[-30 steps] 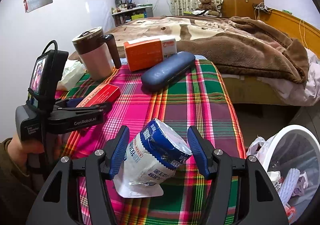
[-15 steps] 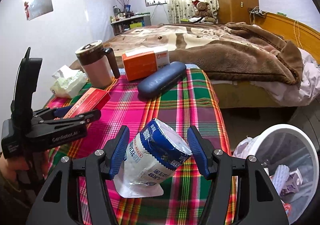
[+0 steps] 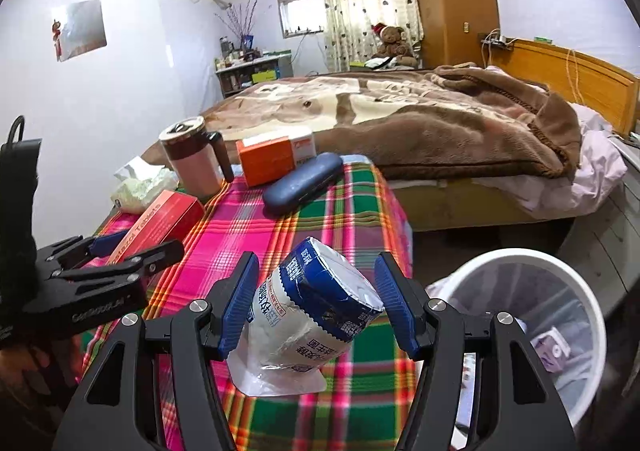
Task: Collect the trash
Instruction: 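Carry the red box and yogurt cup over the wastebasket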
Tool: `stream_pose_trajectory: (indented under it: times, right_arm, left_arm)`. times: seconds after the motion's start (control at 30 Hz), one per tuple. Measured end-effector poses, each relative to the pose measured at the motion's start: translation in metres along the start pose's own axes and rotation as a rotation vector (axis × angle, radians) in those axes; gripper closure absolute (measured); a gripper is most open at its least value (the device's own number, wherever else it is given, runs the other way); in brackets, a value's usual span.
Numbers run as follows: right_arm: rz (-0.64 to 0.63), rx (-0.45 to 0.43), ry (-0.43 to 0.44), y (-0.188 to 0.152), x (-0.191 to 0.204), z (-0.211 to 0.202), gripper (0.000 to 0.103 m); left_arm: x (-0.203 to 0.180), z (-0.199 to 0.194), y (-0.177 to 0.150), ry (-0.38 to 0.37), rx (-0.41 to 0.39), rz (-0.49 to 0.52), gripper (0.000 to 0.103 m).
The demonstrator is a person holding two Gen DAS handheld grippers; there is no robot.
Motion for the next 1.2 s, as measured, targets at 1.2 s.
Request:
stream_pose_trajectory:
  times: [1.2]
  right_arm:
    - [0.132, -0.050, -0.210, -0.021, -0.167, -0.059, 0.041]
  left_arm:
    - [-0.223, -0.018, -0.027, -0.239, -0.023, 0.145, 0.036]
Point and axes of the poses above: each gripper's, at about its wrist camera, not at the fingertips, and z roughly the way its jaws point, x to its left, y to its top, the point moved 10 cm from there along z, roughly the way its jaws point, and after that the axes turned 4 degrees about -y, right-handed, at the moved point
